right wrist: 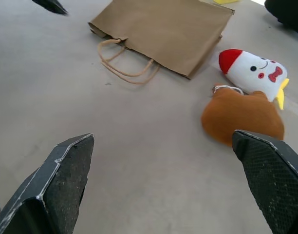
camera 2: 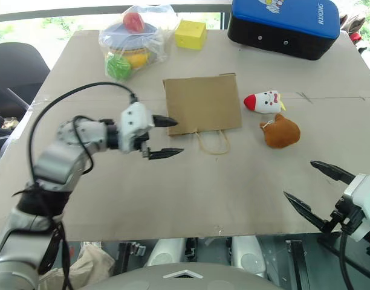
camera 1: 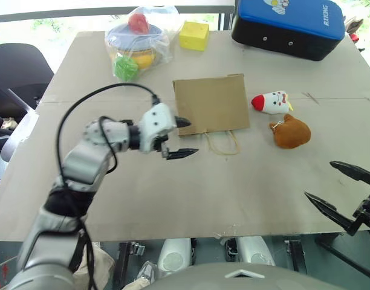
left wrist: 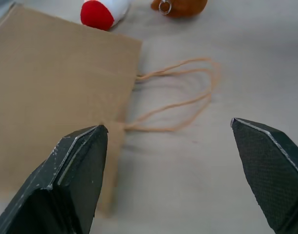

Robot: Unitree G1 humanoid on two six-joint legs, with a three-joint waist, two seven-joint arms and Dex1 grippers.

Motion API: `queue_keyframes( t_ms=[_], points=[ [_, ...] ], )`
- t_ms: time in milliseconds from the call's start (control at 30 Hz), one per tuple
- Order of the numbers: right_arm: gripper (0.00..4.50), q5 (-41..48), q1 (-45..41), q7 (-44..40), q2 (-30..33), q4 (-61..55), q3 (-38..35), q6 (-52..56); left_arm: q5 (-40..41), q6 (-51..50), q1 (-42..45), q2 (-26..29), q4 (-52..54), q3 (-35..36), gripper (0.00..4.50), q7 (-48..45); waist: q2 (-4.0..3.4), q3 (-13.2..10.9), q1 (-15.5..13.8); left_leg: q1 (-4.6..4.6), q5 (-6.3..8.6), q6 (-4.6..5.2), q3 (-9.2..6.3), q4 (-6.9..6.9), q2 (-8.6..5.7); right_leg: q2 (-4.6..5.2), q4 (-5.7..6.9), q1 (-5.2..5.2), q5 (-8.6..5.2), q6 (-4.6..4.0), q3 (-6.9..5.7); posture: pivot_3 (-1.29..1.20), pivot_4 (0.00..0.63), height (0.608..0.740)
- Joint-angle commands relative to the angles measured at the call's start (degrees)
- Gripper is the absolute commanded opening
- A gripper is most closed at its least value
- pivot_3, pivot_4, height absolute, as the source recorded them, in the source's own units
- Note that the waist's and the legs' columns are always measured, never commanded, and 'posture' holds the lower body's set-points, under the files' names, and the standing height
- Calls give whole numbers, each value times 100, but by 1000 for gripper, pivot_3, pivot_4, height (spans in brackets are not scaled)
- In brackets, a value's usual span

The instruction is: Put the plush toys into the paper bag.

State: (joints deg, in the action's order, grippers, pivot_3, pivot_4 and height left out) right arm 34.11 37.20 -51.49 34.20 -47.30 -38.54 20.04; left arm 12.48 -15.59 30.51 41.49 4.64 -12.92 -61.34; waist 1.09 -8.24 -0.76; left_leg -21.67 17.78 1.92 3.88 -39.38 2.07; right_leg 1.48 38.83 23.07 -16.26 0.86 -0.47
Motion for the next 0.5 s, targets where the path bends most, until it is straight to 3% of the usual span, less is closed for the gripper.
queue_keyframes(
  t_ms=[33, 167, 267, 367, 500],
  points=[
    [4500, 26, 66, 363, -119, -439, 136, 14, -1113, 1620, 599, -398, -1132, -581, 4397, 248, 0, 0, -12, 0, 0, 0, -1, 0, 0, -1, 0, 0, 0, 0, -1, 0, 150, 740],
    [4500, -87, 174, 568, -189, -586, 265, -21, -1789, 2966, 978, -778, -2289, -956, 4397, 436, 1, -1, -2, -4, 1, 1, -1, 0, 0, -3, -1, 6, 0, 0, 1, 0, 150, 740],
    [4500, -153, 155, 768, -234, -661, 353, -37, -1854, 3275, 1241, -1270, -2905, -960, 4397, 633, 4, -2, -18, -12, 1, 1, 1, -1, 1, -2, 0, 15, 0, 1, 0, 0, 150, 740],
    [4500, -373, 23, 1187, -259, -836, 575, 105, -1626, 3377, 1211, -1487, -3022, -891, 3624, 387, 4, -2, -6, -19, 1, 2, 2, -2, 1, 1, 1, 22, 0, 1, 0, 0, 150, 740],
    [4500, -351, -491, 2062, -355, -924, 917, 726, -988, 2631, 1119, -1677, -2926, -481, 1945, 186, 4, -2, 6, -17, 0, 0, 2, -3, 4, 0, 6, 24, 0, 1, 1, 0, 150, 740]
  ],
)
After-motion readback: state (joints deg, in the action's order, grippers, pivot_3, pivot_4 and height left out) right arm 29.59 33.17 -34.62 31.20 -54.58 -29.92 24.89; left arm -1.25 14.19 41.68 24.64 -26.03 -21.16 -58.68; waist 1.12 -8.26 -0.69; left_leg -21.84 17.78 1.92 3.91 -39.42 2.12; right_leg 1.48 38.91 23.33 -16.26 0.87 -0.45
